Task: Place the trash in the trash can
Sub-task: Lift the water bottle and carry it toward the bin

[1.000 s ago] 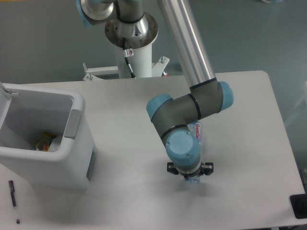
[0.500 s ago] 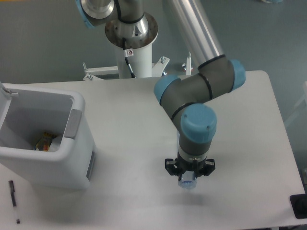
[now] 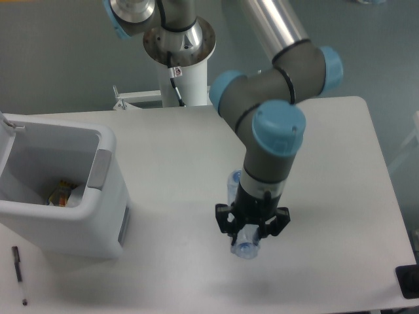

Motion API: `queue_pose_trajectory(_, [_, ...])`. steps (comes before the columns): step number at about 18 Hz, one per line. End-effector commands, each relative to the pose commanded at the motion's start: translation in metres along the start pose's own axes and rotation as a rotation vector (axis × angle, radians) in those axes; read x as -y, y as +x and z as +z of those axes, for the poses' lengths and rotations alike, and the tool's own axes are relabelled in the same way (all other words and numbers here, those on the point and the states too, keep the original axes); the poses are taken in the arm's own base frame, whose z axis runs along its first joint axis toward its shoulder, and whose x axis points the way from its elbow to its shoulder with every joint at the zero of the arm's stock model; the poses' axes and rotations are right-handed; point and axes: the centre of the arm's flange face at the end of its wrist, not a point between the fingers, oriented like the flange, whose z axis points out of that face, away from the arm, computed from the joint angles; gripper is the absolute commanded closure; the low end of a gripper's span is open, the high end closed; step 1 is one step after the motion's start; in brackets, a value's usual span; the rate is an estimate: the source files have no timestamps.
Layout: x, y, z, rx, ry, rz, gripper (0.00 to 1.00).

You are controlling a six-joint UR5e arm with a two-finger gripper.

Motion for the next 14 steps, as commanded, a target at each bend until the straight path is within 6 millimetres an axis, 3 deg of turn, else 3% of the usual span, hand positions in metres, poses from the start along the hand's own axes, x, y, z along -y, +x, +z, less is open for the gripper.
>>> queue_pose_trajectory(3, [0.02, 0.027, -0.034, -0.034, 0.079, 0.027, 0.56])
queue_pose_trajectory(8, [0.047, 0.049, -0.085, -0.075, 0.206, 0.06, 0.56])
queue_pose_trajectory(14, [0.07, 0.082, -0.12, -0.187, 0.379, 0.143, 0.56])
